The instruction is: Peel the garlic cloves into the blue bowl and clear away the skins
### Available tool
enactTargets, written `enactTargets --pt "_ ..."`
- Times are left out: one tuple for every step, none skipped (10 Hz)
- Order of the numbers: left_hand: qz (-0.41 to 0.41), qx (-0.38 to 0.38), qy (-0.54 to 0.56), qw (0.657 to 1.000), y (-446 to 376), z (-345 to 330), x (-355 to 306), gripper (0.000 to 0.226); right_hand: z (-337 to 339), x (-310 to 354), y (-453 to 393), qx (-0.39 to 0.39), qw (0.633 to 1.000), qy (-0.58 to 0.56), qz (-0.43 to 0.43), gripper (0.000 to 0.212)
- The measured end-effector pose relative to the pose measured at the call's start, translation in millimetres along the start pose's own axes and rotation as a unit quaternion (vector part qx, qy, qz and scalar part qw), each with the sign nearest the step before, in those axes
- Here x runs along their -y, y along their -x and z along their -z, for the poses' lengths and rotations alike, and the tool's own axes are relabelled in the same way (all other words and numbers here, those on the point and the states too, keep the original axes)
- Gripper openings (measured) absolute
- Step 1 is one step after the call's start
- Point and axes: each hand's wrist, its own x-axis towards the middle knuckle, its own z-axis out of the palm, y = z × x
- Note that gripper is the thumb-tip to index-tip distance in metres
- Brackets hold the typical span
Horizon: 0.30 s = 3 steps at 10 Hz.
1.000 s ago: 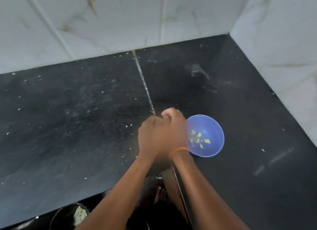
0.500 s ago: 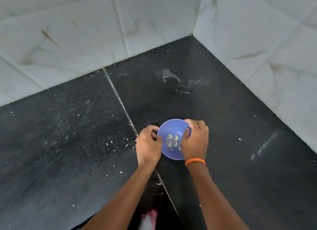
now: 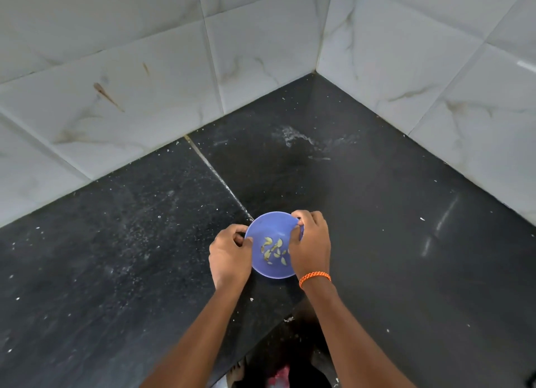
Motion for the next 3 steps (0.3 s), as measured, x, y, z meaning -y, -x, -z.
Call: enactTargets --pt "-0.001 -0.003 -0.006 1.000 -5.4 16.3 9.0 0.019 -11.6 8.0 11.4 0.007 1.000 -0.003 -0.006 0.024" --pt "-0.009 0.002 -0.018 1.000 -7.4 27.7 16.8 0.016 -16.8 13.1 21.5 0.030 1.000 -0.008 -0.002 0.027" --pt "-0.066 0.005 -0.021 0.998 -11.6 31.9 19.7 0.013 -16.4 20.9 26.4 0.017 1.000 0.000 0.010 0.028"
